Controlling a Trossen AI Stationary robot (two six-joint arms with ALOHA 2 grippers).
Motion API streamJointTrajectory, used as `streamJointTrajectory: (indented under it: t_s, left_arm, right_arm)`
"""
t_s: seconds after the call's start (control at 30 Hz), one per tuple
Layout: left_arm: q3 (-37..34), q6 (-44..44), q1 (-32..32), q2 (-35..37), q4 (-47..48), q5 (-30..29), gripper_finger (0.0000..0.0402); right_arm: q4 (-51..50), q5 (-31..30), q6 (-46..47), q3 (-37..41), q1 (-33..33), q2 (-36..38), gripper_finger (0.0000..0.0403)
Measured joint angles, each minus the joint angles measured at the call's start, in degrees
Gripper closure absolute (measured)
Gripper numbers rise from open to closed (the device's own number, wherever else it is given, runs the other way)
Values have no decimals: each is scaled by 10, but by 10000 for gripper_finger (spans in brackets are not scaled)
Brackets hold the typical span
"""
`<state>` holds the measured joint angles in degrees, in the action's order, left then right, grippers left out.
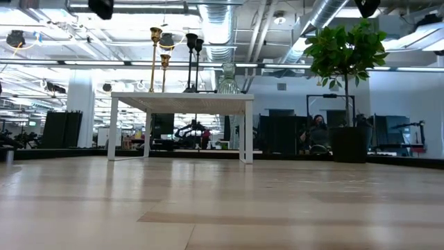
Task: Pick & Place candle stick holders
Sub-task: Return to Home Position
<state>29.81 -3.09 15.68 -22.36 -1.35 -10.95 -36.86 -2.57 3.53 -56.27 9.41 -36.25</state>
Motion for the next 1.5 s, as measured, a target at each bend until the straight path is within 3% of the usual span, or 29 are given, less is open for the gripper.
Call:
streamJointTrajectory:
  t_s: [0.3,0.43,0.83,1.03,1.37,1.5]
  left_arm:
    - [-66,-22,0,179,-7,4,398]
    - [-86,-22,0,224,-1,4,398]
    - [-91,-19,0,224,20,-34,398]
    - [-139,38,0,223,13,-33,398]
    - [-292,75,0,223,-127,59,398]
    - [-295,75,0,213,-111,74,398]
  right_arm:
    - [0,0,19,0,0,4,403]
    - [-1,0,31,0,0,4,403]
    - [-5,-1,36,0,0,4,403]
    - [-5,11,37,0,0,14,403]
    - [-4,26,38,0,0,50,403]
    - [-4,28,50,0,0,67,403]
